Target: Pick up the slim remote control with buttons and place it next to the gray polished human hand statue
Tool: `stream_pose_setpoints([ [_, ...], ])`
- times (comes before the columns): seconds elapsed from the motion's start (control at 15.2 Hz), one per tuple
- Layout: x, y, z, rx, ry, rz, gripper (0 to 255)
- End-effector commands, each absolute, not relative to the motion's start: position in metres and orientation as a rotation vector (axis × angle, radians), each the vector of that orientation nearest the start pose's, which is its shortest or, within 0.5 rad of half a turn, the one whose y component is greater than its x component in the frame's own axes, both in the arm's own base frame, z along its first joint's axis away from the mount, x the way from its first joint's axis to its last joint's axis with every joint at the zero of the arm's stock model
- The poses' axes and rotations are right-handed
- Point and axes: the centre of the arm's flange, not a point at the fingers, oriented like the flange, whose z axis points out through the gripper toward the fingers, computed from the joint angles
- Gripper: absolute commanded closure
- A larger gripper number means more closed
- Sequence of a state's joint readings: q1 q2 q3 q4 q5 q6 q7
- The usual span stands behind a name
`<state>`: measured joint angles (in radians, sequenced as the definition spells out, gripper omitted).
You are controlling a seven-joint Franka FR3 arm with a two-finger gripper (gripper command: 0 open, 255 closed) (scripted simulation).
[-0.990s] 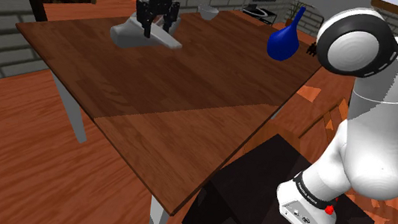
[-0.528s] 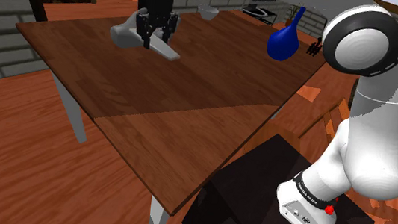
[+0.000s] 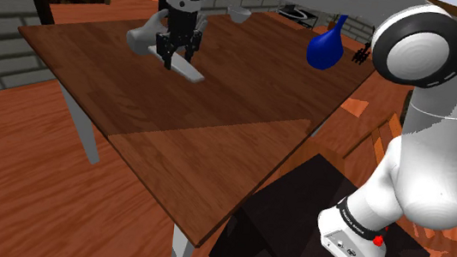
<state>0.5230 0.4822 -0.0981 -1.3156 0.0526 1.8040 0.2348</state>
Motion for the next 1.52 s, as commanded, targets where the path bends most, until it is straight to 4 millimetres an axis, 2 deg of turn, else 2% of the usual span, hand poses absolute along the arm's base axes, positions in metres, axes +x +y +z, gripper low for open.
stream_pose_setpoints([
  [0.0,0.631,0.306,0.454,-3.119,-0.296,-0.011,255],
  [0.79,0.631,0.306,0.39,-3.119,-0.296,-0.011,255],
  [1.39,0.631,0.306,0.387,-3.119,-0.296,-0.011,255],
  [1.45,0.631,0.305,0.387,-3.119,-0.296,-0.011,0],
])
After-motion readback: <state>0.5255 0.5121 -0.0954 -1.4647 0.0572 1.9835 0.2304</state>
